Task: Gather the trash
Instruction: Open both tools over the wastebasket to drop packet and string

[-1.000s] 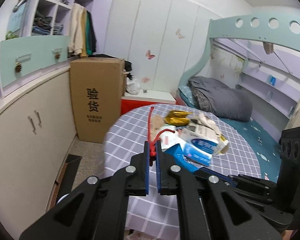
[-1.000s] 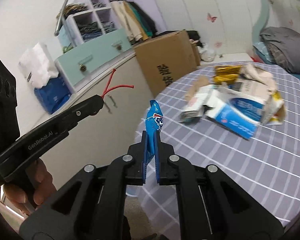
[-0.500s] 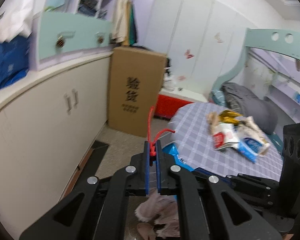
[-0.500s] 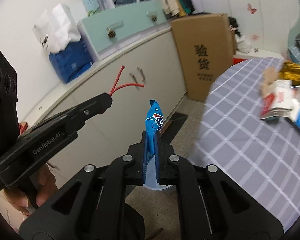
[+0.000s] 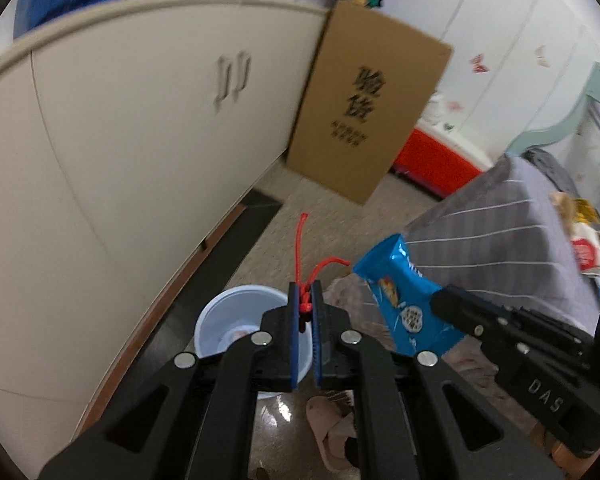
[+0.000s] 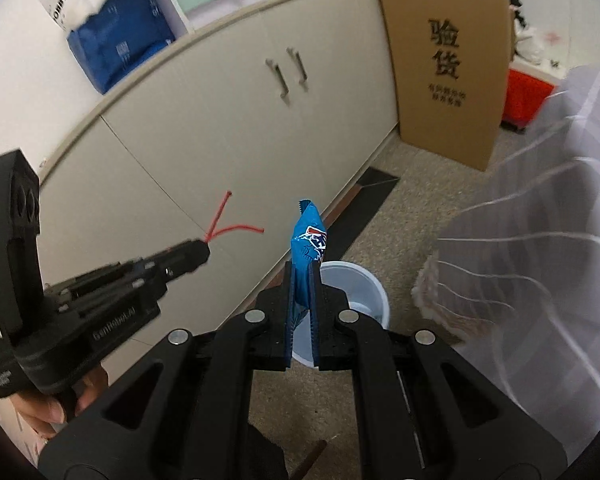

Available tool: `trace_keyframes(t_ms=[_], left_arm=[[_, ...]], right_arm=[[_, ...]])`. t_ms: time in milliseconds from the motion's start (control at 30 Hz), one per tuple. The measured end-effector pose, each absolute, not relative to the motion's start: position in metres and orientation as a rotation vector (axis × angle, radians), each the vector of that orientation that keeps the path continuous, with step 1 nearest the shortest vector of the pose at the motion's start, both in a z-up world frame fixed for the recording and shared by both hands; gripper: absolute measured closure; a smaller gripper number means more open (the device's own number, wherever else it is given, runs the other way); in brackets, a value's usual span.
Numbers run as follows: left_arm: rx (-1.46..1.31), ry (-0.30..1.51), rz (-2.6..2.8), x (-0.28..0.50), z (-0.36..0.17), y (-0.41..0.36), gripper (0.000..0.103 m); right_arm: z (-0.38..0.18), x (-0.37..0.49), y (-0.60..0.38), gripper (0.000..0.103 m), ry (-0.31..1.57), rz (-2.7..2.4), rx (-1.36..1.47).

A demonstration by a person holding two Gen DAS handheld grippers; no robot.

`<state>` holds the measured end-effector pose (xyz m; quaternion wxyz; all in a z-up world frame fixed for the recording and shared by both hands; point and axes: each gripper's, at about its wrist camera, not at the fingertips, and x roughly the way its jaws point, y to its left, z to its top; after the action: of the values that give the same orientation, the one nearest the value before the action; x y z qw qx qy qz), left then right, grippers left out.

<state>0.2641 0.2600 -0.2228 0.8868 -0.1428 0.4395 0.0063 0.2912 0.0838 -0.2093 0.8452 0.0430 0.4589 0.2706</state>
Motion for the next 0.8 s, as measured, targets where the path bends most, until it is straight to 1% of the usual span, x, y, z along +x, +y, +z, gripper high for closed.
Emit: trace_keyframes(t_ms=[67, 133, 267, 467, 667, 767, 800], left_arm=[[-0.305, 0.942, 0.027, 0.273, -0.235, 0.268, 0.098], [-0.31, 0.968, 0.036, 0.281, -0.246, 0.273, 0.098], [-0.315, 0.995, 0.042, 0.289, -0.258, 0.277, 0.098], [-0.324, 1.018, 0.033, 0.295, -0.264, 0.271, 0.098], [-0.339, 1.044, 0.021, 0.304, -0.266, 0.263, 0.097], [-0.363, 1.063, 0.031, 0.31, -0.267, 0.263, 0.095], [-0.373, 1.069, 0.039, 0.311, -0.268, 0.264, 0.09]], right_arm=[[-0.222, 0.302, 0.092, 0.086, 0.977, 0.544, 0.069], [-0.231, 0.309, 0.097, 0.047, 0.99, 0.522, 0.061], [-0.232, 0.306, 0.096, 0.047, 0.97, 0.494, 0.041], [-0.22, 0.295, 0.089, 0.047, 0.906, 0.434, 0.011], [-0.204, 0.288, 0.073, 0.042, 0.831, 0.401, 0.053], [-0.199, 0.289, 0.068, 0.04, 0.821, 0.388, 0.056], [-0.198, 0.289, 0.066, 0.04, 0.82, 0.386, 0.061]])
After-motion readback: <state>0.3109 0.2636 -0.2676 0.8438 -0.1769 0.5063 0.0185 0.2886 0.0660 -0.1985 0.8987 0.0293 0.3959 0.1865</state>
